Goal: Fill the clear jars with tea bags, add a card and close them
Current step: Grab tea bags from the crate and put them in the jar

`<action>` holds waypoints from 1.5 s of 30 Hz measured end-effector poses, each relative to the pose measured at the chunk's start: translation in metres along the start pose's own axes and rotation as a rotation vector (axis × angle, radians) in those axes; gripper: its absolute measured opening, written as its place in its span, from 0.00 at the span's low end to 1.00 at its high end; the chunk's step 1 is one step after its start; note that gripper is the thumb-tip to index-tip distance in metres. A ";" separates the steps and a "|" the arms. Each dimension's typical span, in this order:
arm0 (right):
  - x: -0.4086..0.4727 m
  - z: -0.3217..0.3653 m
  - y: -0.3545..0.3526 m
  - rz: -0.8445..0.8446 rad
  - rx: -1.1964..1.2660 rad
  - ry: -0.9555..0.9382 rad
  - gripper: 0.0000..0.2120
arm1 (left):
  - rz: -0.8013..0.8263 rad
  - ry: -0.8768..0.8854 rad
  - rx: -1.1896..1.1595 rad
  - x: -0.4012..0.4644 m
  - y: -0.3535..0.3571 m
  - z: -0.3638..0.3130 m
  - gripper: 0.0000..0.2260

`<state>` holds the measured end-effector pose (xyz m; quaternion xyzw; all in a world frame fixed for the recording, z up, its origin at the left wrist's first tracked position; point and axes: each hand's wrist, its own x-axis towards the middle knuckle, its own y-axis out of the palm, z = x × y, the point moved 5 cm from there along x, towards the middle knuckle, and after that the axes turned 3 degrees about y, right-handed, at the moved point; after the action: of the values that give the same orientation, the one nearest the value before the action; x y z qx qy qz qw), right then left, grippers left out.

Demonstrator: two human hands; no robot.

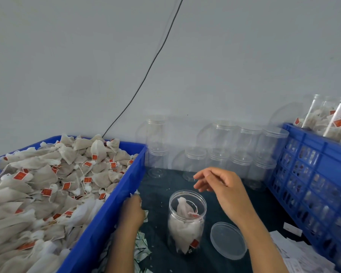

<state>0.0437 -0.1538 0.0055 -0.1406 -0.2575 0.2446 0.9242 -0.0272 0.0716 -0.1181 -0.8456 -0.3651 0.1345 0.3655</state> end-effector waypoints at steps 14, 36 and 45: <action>0.004 -0.023 -0.008 -0.019 -0.020 0.106 0.14 | -0.049 0.061 0.029 0.006 0.016 0.008 0.12; 0.005 -0.030 -0.024 -0.080 -0.002 0.138 0.15 | -0.207 0.360 -0.236 -0.023 -0.059 -0.066 0.07; 0.004 -0.032 -0.027 -0.113 -0.011 0.152 0.15 | 0.038 0.604 -0.015 -0.059 -0.038 -0.128 0.09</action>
<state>0.0746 -0.1784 -0.0090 -0.1491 -0.1953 0.1792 0.9526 -0.0246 -0.0191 -0.0041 -0.8567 -0.2248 -0.1191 0.4487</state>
